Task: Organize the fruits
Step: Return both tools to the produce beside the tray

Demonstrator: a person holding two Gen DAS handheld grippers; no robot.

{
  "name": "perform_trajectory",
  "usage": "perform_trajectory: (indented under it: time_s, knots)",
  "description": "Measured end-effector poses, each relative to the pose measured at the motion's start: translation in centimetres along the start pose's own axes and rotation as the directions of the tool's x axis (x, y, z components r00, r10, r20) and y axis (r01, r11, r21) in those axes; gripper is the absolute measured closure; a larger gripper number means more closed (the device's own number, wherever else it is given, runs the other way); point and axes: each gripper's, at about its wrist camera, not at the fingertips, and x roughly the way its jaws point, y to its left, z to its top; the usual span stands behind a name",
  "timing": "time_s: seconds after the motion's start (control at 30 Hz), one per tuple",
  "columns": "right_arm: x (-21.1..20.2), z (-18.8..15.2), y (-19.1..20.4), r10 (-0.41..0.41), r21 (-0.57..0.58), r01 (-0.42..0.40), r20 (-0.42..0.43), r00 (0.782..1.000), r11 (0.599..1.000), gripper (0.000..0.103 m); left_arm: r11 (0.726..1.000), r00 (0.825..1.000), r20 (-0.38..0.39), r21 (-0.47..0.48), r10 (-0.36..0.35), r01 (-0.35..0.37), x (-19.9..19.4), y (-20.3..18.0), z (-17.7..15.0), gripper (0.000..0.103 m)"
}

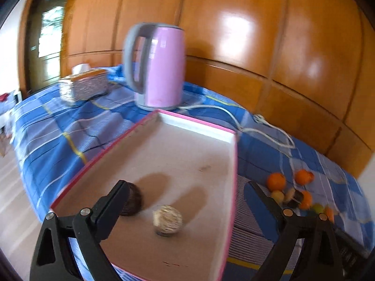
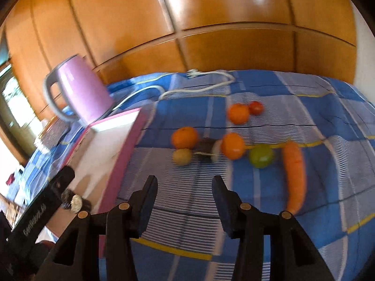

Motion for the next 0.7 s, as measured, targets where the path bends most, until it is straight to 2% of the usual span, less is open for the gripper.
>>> perform_trajectory:
  time_s: [0.17,0.27,0.37,0.5,0.7]
  knots:
    - [-1.2,0.2,-4.7,-0.049,0.14,0.048,0.008,0.999,0.989,0.054,0.994,0.998,-0.003,0.09,-0.064,0.064,-0.3,-2.0,-0.5,0.005]
    - [-1.5,0.0,-7.9,-0.083,0.279,0.081,-0.003,0.997,0.957,0.054,0.984,0.995,-0.015,0.144,-0.101,0.102,-0.4,-3.2,-0.9,0.005]
    - [-1.5,-0.3,-9.6,-0.106,0.36,0.103,-0.01,0.994,0.927,0.054,0.972,0.991,-0.036,0.189,-0.132,0.137,-0.3,-4.2,-1.3,0.005]
    - [-2.0,-0.4,-10.4,-0.156,0.39,0.143,0.001,0.988,0.91,0.054,0.953,0.985,-0.067,0.25,-0.158,0.17,-0.2,-5.5,-2.0,0.005]
    - [-1.8,-0.4,-11.4,-0.209,0.401,0.195,-0.009,0.978,0.895,0.054,0.936,0.978,-0.101,0.287,-0.185,0.206,-0.1,-6.4,-2.6,0.006]
